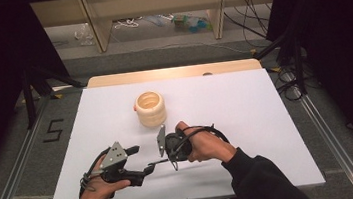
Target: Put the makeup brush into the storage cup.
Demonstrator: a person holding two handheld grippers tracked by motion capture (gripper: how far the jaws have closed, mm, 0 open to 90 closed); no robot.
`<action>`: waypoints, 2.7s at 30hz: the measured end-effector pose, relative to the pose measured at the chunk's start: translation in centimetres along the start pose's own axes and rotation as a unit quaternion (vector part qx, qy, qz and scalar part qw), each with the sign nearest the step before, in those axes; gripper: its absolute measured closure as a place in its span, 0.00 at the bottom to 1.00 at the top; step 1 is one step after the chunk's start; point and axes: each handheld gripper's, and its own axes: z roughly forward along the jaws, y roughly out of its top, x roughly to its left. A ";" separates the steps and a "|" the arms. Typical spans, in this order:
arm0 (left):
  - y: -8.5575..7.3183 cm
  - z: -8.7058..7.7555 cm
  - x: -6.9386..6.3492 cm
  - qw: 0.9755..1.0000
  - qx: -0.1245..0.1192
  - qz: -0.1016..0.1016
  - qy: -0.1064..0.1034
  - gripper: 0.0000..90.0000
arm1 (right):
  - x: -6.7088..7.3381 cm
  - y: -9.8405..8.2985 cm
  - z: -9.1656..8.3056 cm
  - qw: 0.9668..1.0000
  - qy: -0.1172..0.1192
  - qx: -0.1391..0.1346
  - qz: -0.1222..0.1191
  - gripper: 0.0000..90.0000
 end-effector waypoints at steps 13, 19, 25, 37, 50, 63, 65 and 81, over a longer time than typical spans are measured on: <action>0.0 0.6 -0.9 0.999 0.028 0.019 -0.015 0.24 | 0.7 0.7 -0.2 1.000 -0.004 -0.001 -0.012 0.92; -0.1 1.0 -1.2 0.998 0.042 0.029 -0.032 0.31 | 0.8 1.0 -0.2 1.000 -0.004 -0.002 -0.025 0.92; -0.2 1.1 -1.5 0.997 0.055 0.032 -0.037 0.36 | 1.1 1.2 -0.1 1.000 0.000 -0.006 -0.025 0.92; -0.2 1.3 -1.9 0.995 0.070 0.046 -0.048 0.50 | 1.4 1.5 0.0 0.999 0.004 -0.004 -0.033 0.92; -0.3 1.4 -2.0 0.993 0.083 0.056 -0.064 0.66 | 1.7 1.8 0.1 0.999 0.008 -0.002 -0.049 0.92; -0.3 1.5 -2.0 0.991 0.094 0.042 -0.087 0.71 | 1.9 2.0 0.4 0.998 0.015 -0.001 -0.068 0.92; -0.3 1.5 -1.9 0.990 0.099 0.047 -0.086 0.71 | 1.9 2.0 0.4 0.997 0.016 -0.001 -0.072 0.92; -0.4 1.6 -1.9 0.989 0.099 0.043 -0.102 0.78 | 1.9 2.0 0.4 0.996 0.019 -0.001 -0.085 0.92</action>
